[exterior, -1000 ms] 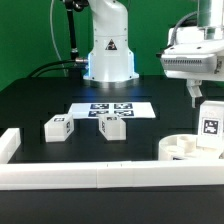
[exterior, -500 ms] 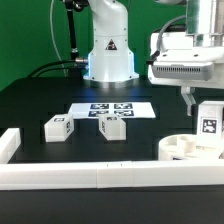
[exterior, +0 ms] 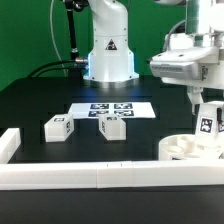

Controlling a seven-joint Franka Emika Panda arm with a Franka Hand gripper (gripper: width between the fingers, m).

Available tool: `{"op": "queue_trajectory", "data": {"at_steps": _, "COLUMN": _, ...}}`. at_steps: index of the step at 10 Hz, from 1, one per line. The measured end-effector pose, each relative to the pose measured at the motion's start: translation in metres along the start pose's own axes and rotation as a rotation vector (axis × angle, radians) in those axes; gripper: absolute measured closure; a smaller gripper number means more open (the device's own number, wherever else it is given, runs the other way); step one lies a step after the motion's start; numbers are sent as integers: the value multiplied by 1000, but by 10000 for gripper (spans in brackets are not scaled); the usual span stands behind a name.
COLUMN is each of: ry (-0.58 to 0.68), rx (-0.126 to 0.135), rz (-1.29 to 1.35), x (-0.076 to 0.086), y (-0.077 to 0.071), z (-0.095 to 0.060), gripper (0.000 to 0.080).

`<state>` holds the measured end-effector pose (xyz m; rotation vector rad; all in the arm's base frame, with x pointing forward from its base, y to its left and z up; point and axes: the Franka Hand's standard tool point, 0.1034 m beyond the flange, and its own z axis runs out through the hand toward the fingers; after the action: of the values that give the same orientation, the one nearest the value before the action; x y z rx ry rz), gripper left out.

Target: Assemble stool

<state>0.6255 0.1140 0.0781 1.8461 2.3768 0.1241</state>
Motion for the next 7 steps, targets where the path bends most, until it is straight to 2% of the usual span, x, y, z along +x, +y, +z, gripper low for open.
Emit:
{"op": "queue_trajectory", "data": {"at_steps": 2, "ry": -13, "rx": 38, "rz": 358, "x": 5, "y": 1, "z": 1, "gripper": 462}}
{"op": "queue_trajectory", "data": {"at_steps": 3, "ry": -31, "rx": 70, "rz": 528, "x": 9, "y": 1, "z": 2, "gripper": 462}}
{"op": "queue_trajectory", "data": {"at_steps": 4, "ry": -33, "rx": 90, "rz": 609, "x": 9, "y": 3, "z": 2, "gripper": 462}}
{"op": "queue_trajectory", "data": {"at_steps": 7, "ry": -32, "rx": 92, "rz": 795, "x": 10, "y": 2, "z": 2, "gripper": 462}}
